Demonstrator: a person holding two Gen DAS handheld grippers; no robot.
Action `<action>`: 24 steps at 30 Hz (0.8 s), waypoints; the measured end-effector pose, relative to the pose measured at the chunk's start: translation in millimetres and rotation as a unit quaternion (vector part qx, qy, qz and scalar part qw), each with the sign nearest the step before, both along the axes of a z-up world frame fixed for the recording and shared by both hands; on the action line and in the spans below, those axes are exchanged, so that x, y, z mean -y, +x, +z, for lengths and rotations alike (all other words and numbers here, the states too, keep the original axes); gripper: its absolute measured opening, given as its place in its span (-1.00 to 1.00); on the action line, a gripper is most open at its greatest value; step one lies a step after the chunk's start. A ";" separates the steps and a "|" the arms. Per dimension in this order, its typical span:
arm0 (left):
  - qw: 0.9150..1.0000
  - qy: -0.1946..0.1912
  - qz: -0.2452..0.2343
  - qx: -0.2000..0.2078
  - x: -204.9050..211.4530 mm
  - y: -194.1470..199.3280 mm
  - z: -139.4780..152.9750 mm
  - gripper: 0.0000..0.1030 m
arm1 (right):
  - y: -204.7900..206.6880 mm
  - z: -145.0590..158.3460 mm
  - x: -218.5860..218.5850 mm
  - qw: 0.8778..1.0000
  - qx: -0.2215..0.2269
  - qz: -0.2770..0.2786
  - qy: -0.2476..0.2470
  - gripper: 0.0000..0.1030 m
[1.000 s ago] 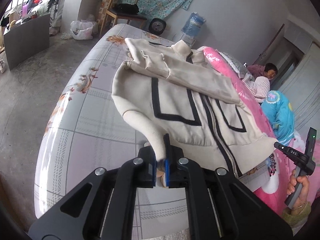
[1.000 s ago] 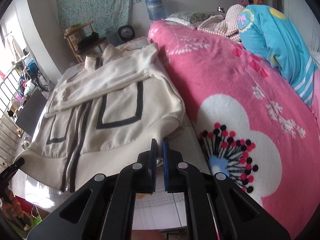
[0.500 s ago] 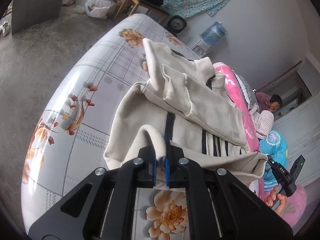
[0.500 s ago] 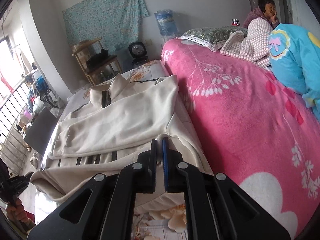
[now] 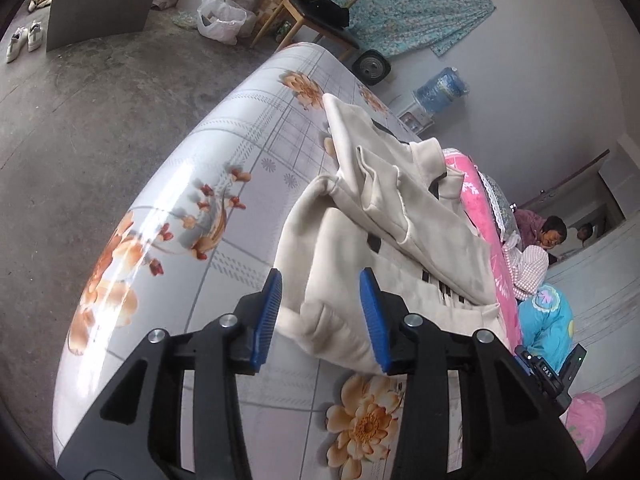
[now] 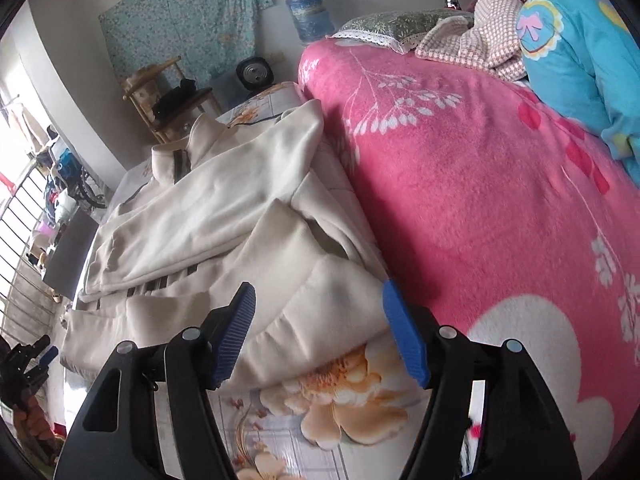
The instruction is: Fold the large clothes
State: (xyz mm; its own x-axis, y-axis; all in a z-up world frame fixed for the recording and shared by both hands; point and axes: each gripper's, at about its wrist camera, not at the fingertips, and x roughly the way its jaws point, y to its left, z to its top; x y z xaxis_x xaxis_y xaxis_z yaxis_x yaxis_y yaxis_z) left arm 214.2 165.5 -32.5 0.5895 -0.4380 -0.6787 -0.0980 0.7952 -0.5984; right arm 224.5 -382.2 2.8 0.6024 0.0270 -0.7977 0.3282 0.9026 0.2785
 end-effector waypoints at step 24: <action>0.983 0.181 0.009 0.016 67.5 12.4 -16.2 -0.73 | 42.6 -24.6 -29.9 0.993 -0.005 0.004 -0.115 -0.59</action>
